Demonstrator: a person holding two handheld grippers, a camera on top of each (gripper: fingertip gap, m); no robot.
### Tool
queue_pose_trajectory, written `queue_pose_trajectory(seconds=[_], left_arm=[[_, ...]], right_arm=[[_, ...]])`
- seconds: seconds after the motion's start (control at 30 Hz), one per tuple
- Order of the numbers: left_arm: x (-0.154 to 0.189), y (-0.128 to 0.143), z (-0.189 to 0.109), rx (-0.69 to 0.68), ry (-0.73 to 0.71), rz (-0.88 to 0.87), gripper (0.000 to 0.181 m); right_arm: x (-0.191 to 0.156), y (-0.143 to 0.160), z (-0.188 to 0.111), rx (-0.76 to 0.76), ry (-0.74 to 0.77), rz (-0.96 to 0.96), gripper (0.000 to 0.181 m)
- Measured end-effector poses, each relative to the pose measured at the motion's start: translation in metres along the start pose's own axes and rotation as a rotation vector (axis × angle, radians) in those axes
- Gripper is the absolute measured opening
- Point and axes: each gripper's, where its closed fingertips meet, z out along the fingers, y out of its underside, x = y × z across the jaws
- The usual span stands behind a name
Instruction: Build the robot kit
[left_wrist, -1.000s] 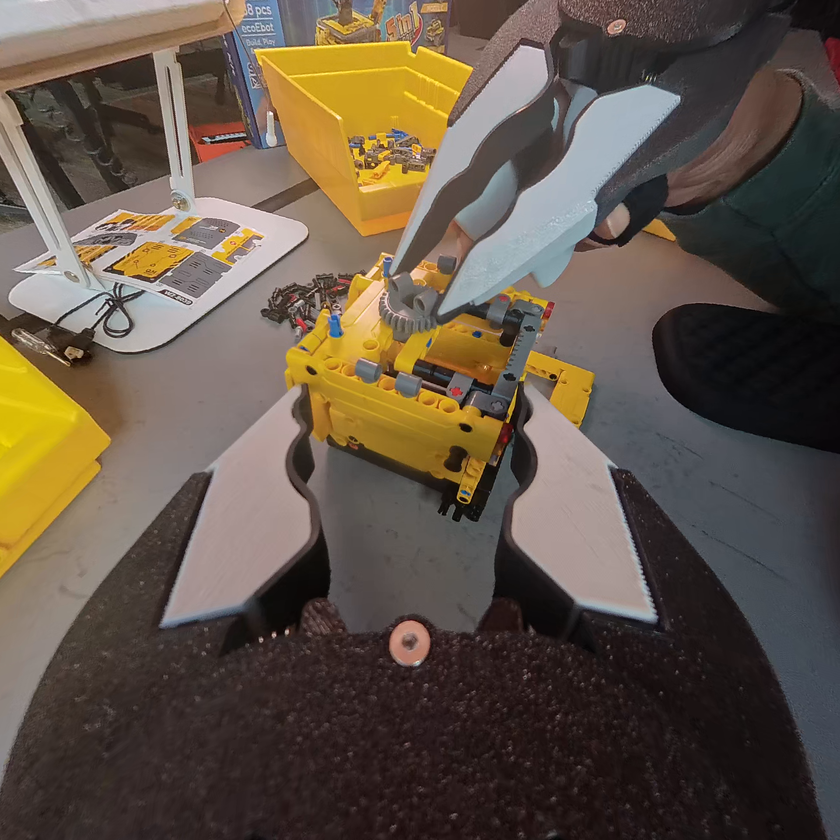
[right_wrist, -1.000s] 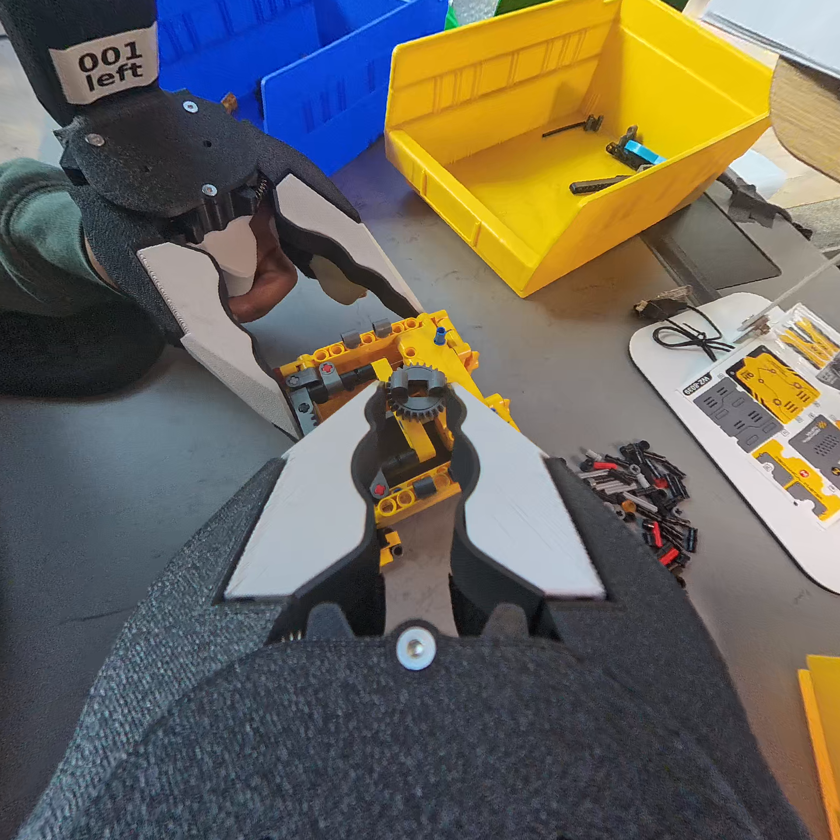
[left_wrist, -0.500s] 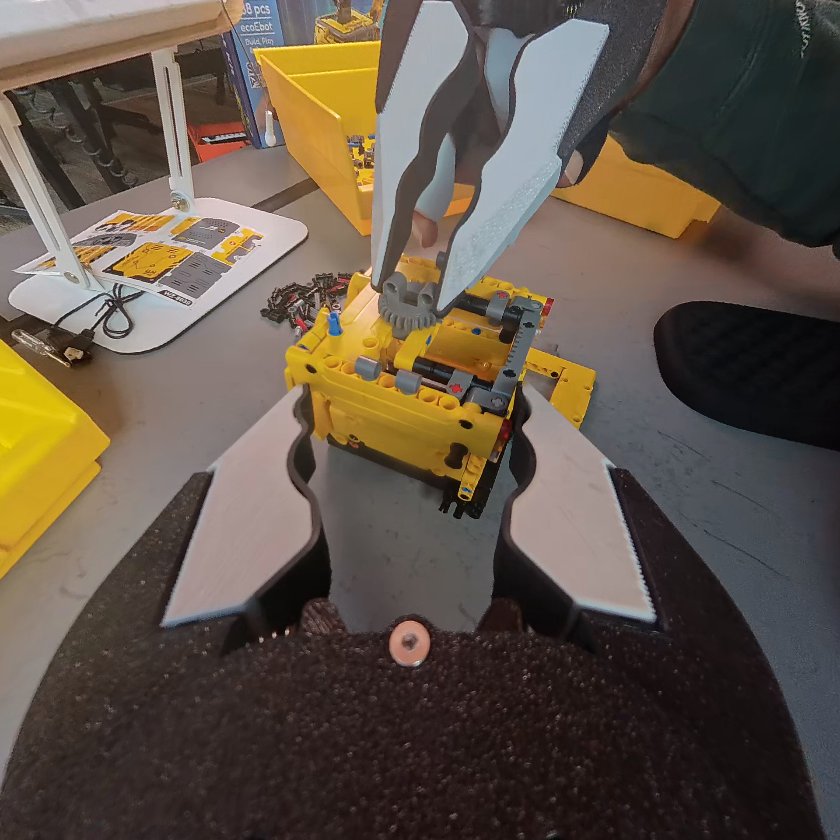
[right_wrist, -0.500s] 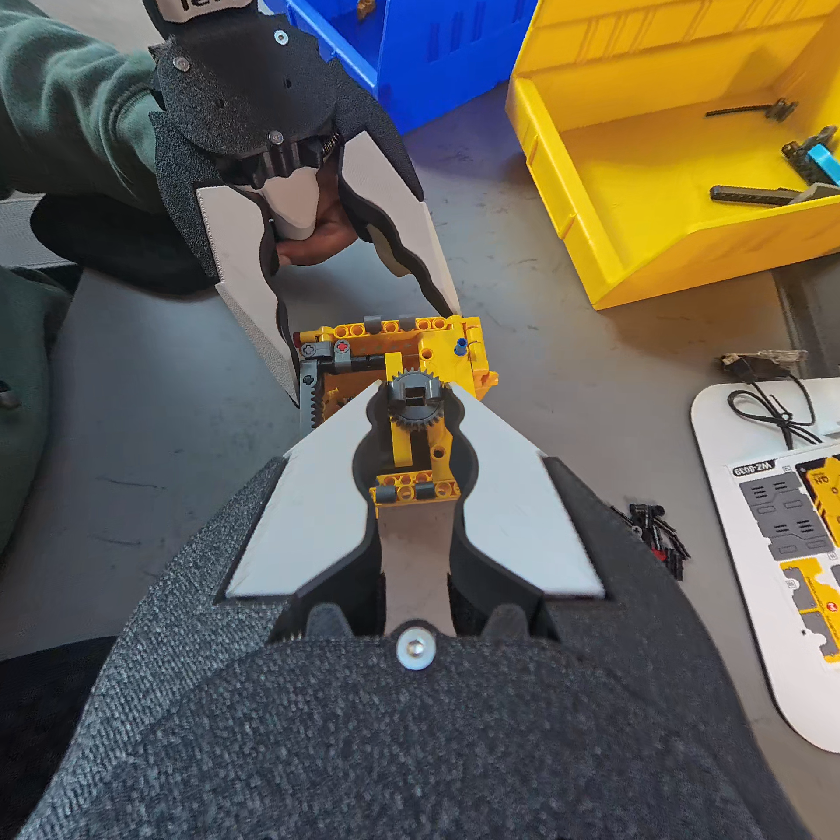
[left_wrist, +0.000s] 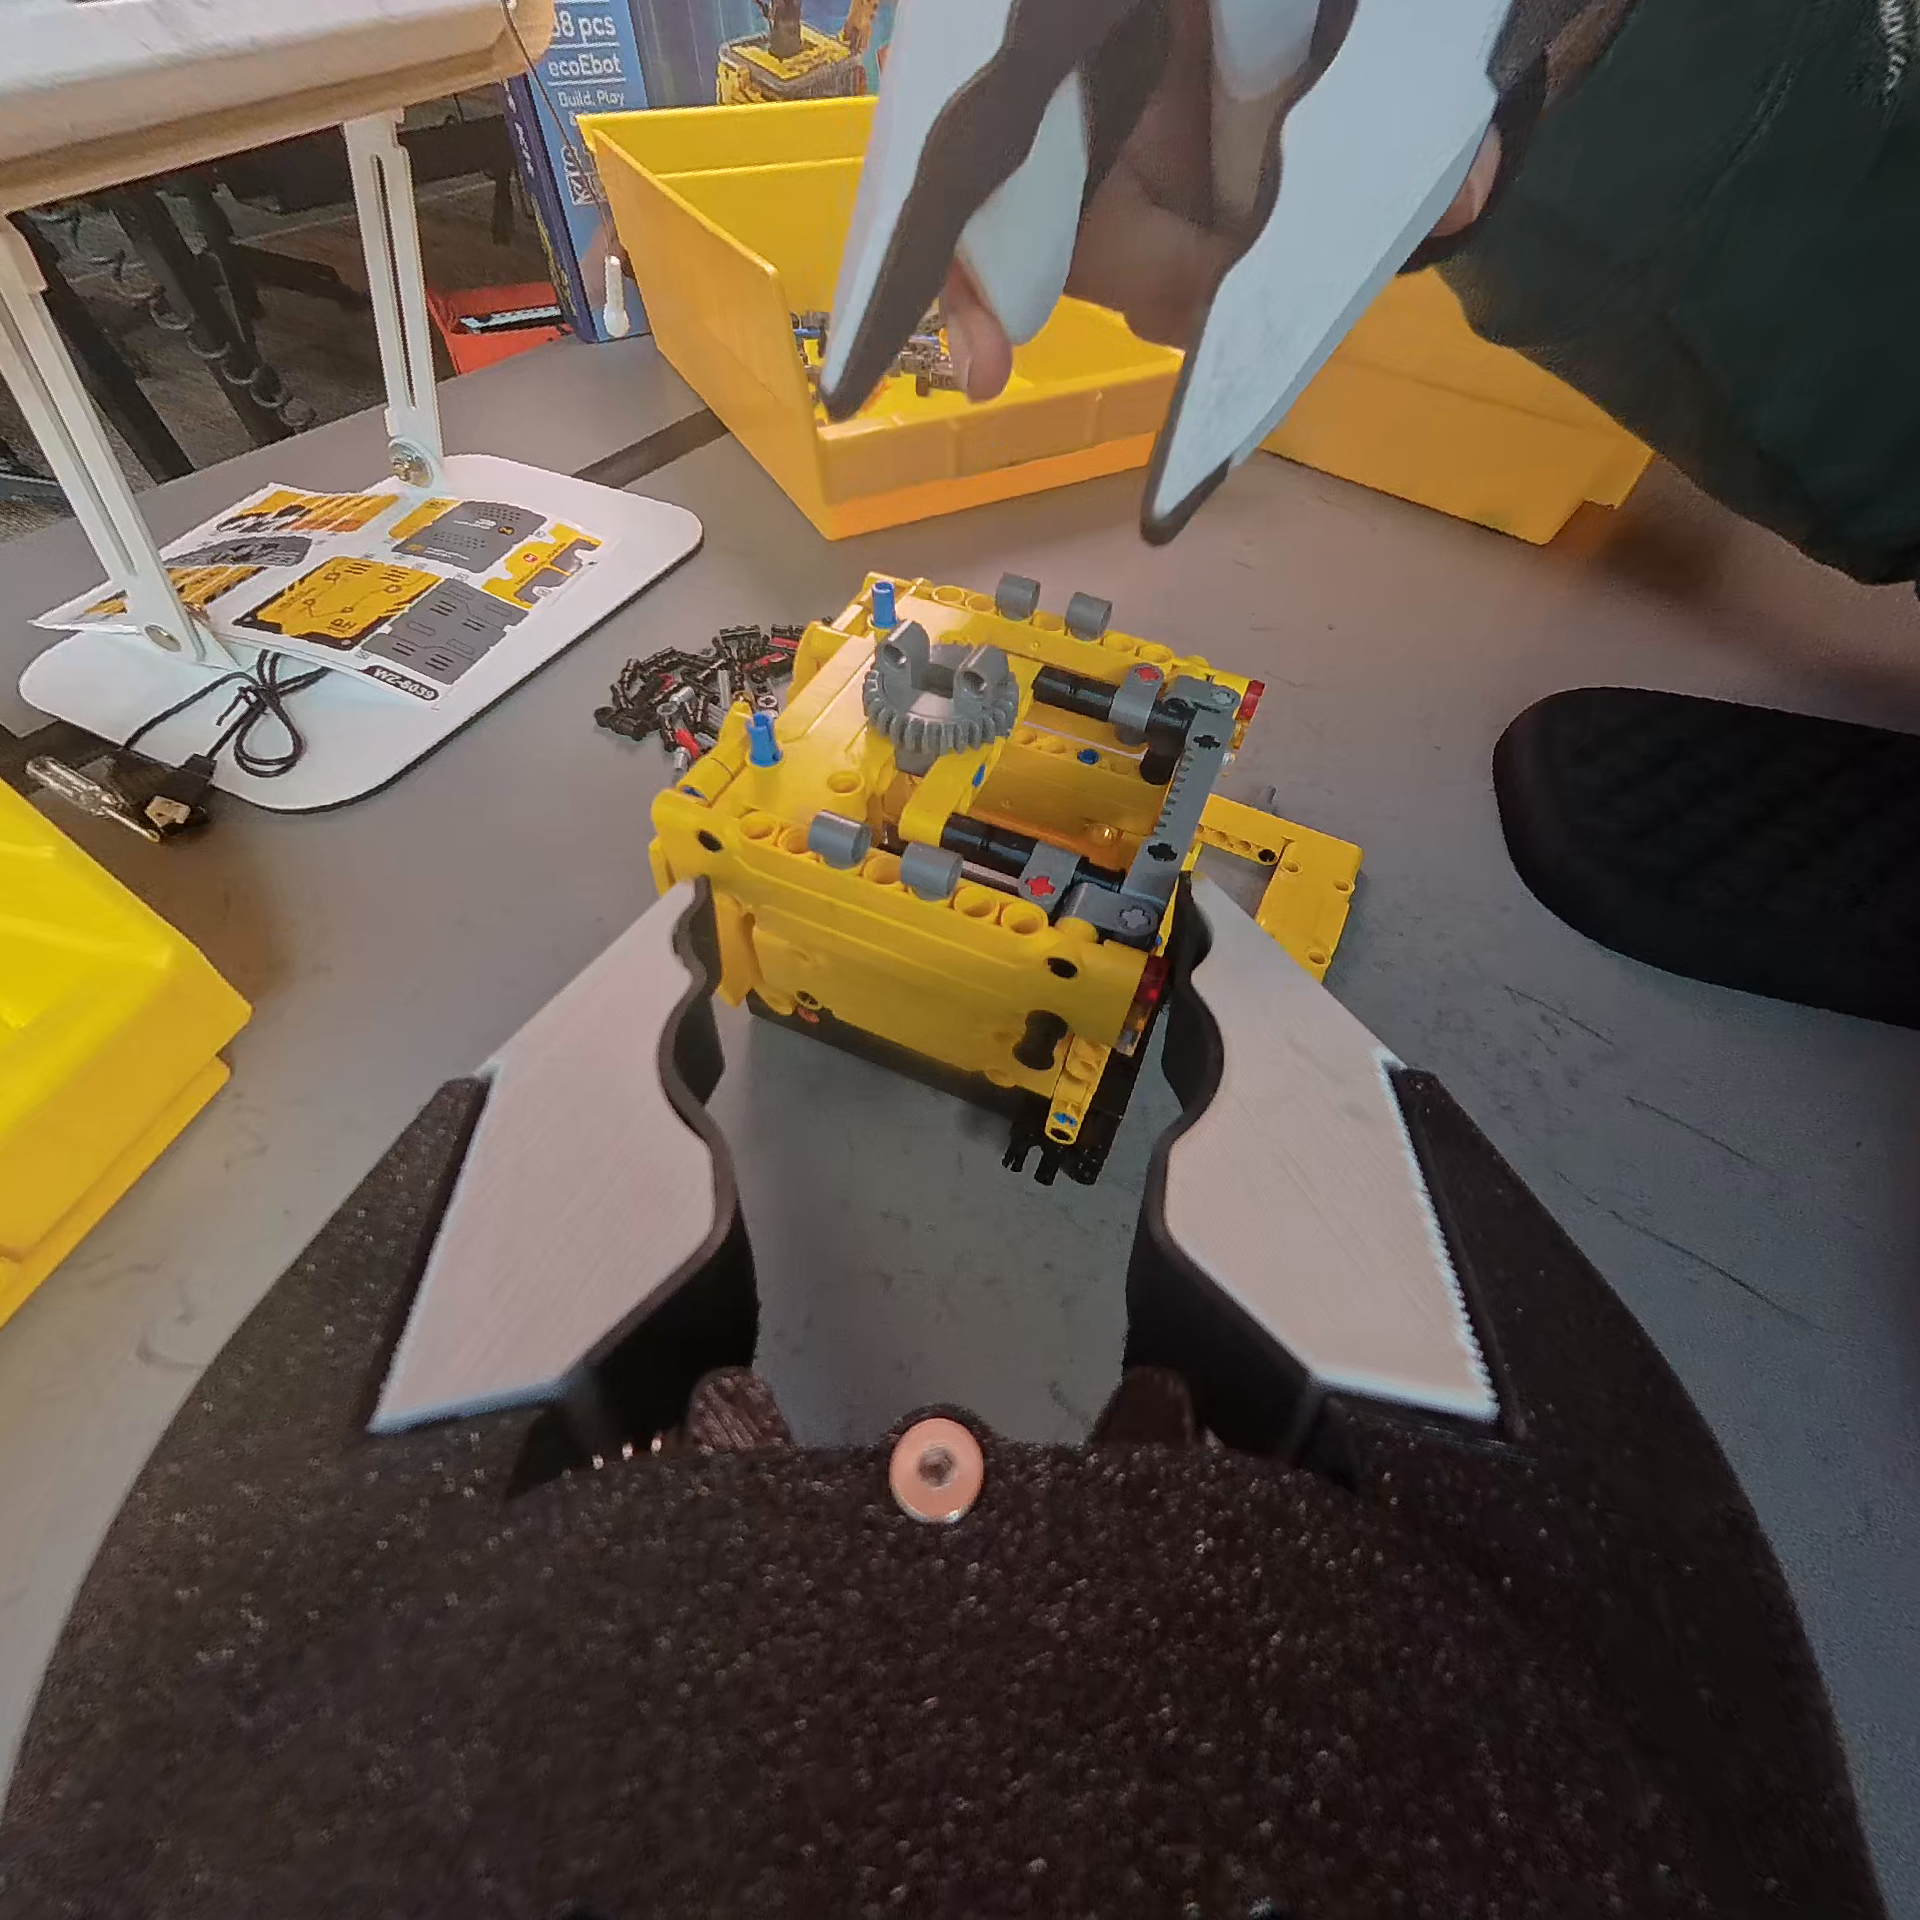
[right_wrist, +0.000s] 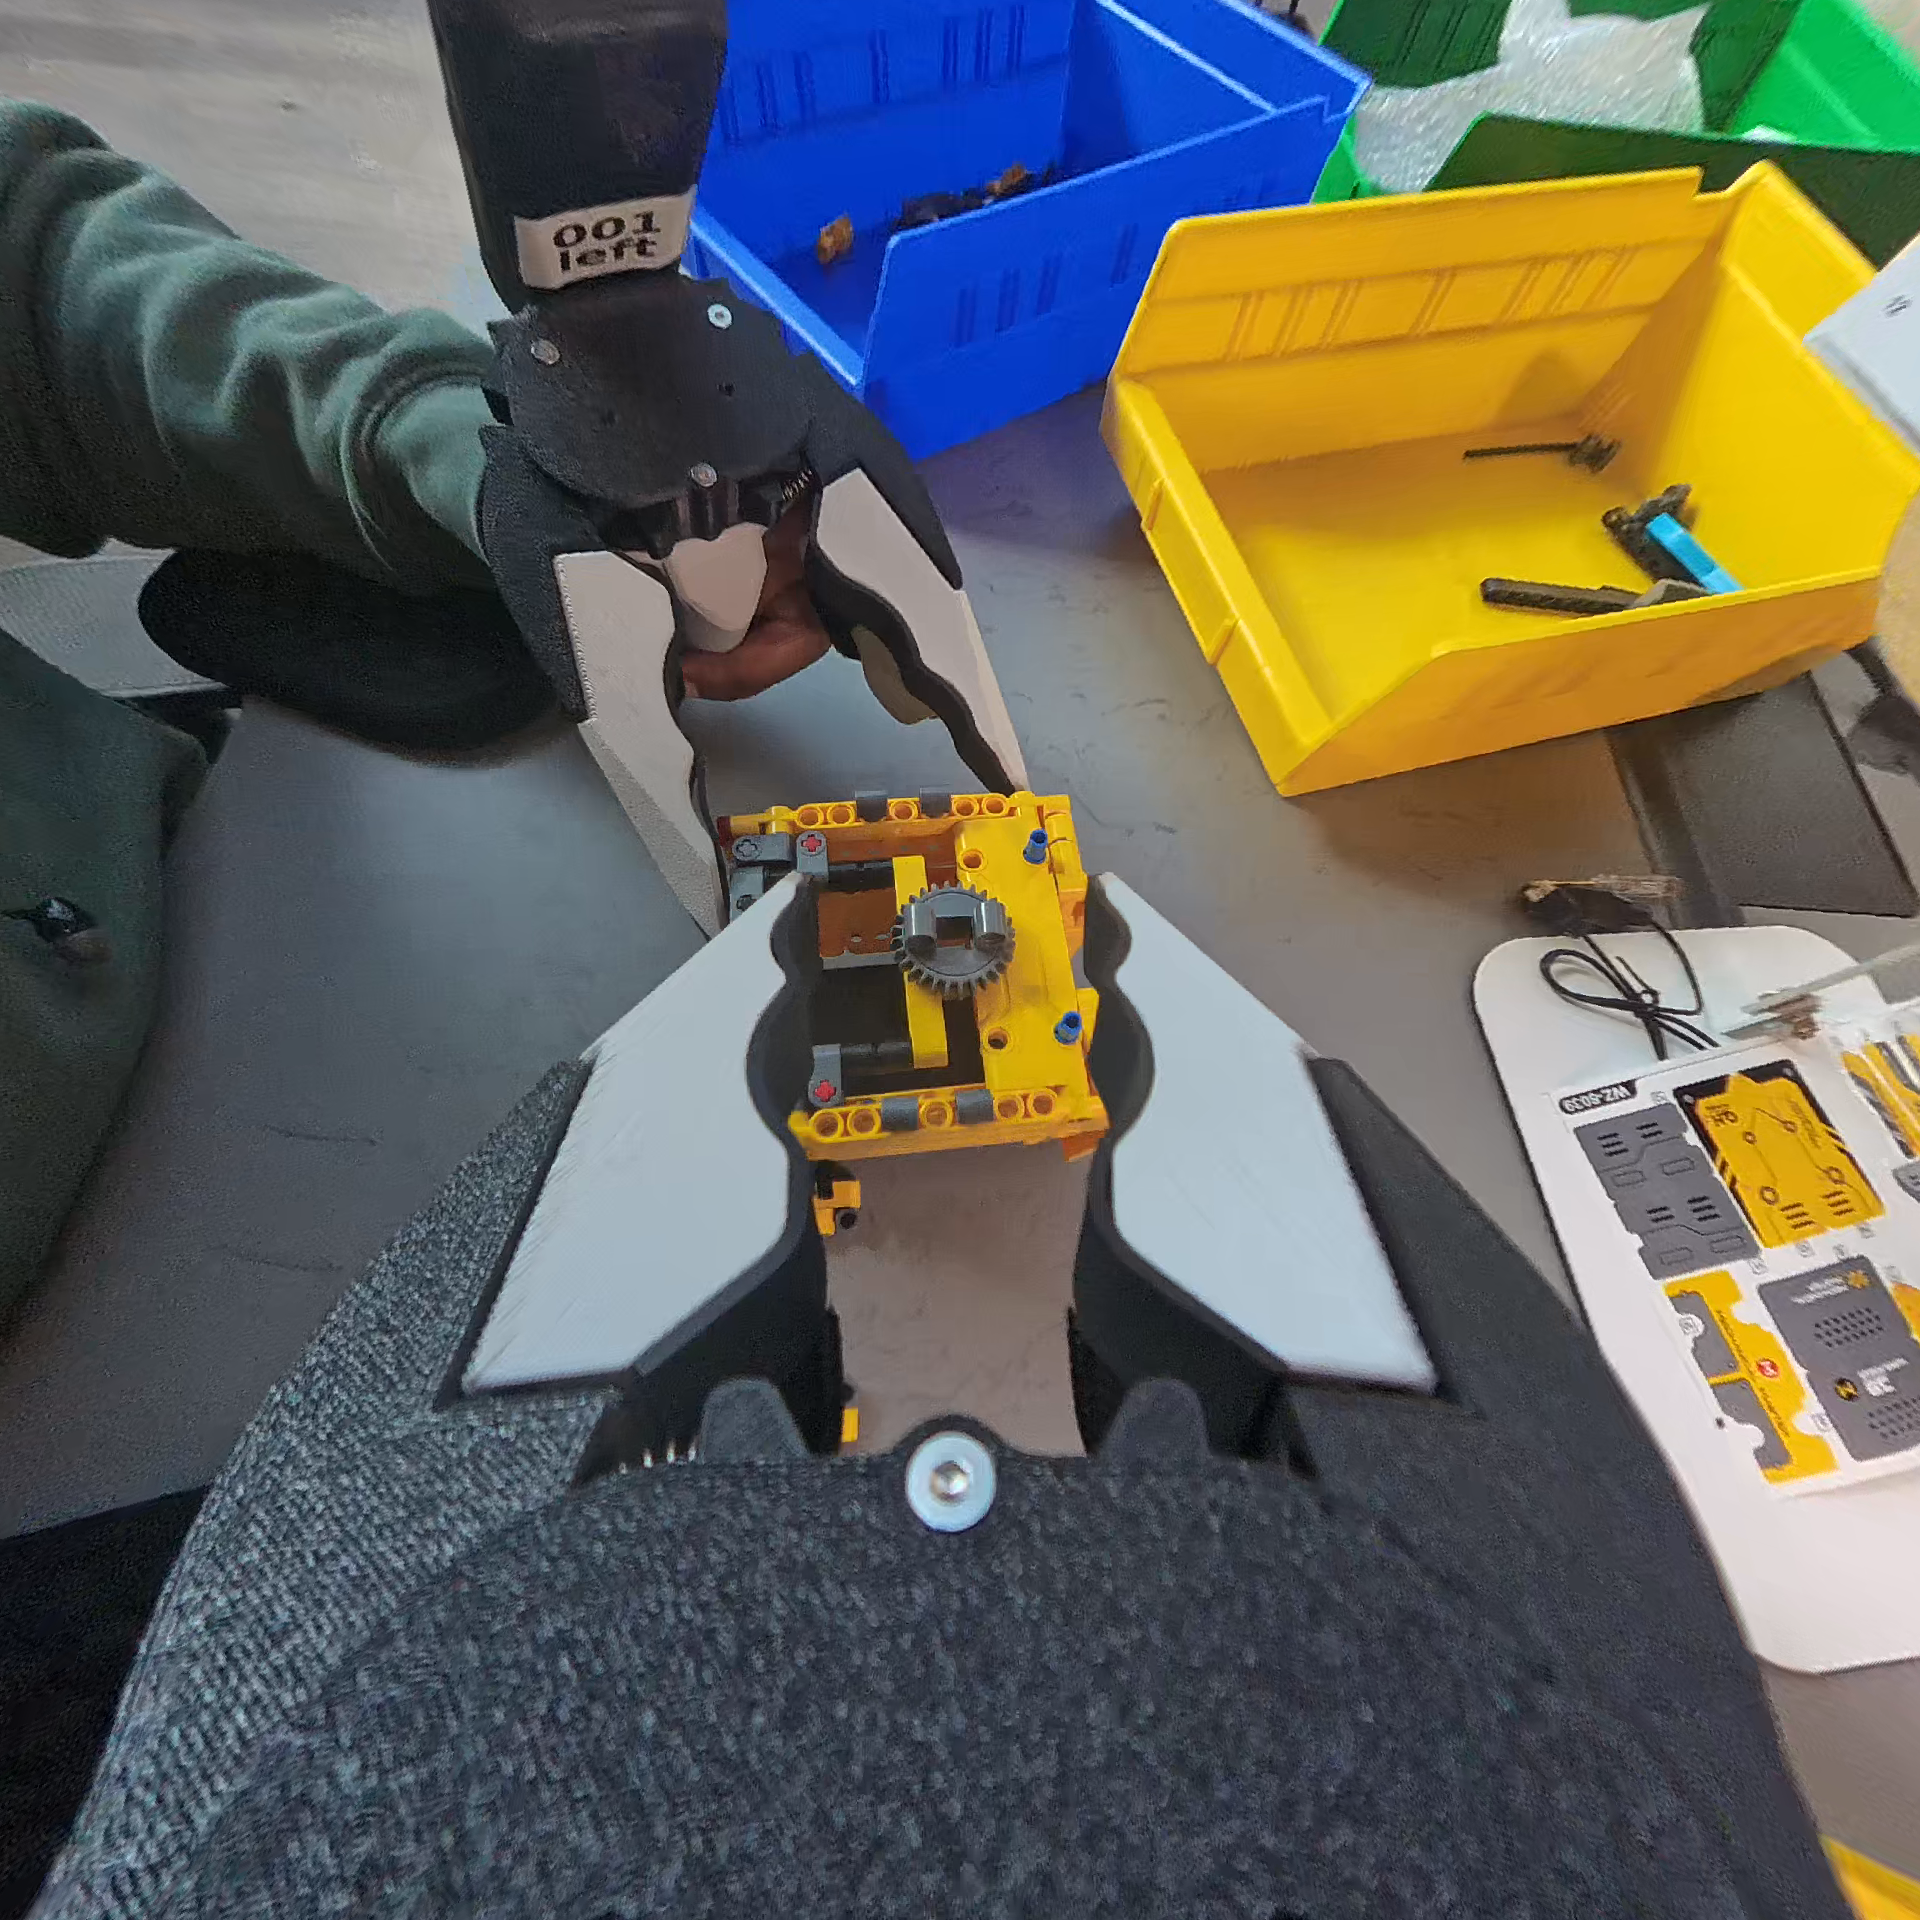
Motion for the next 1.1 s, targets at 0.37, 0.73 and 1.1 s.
queue_pose_trajectory(seconds=[0.37, 0.73, 1.1], left_arm=[[0.000, -0.001, 0.001, 0.004, 0.002, 0.004, 0.085], [0.001, 0.001, 0.001, -0.006, -0.024, 0.022, 0.084], [0.007, 0.002, 0.001, -0.020, -0.011, 0.025, 0.082]], right_arm=[[-0.082, 0.125, -0.021, -0.356, -0.025, -0.021, 0.042], [-0.094, 0.152, 0.008, -0.401, -0.083, 0.034, 0.026], [-0.110, 0.125, -0.045, -0.339, -0.073, 0.038, 0.024]])
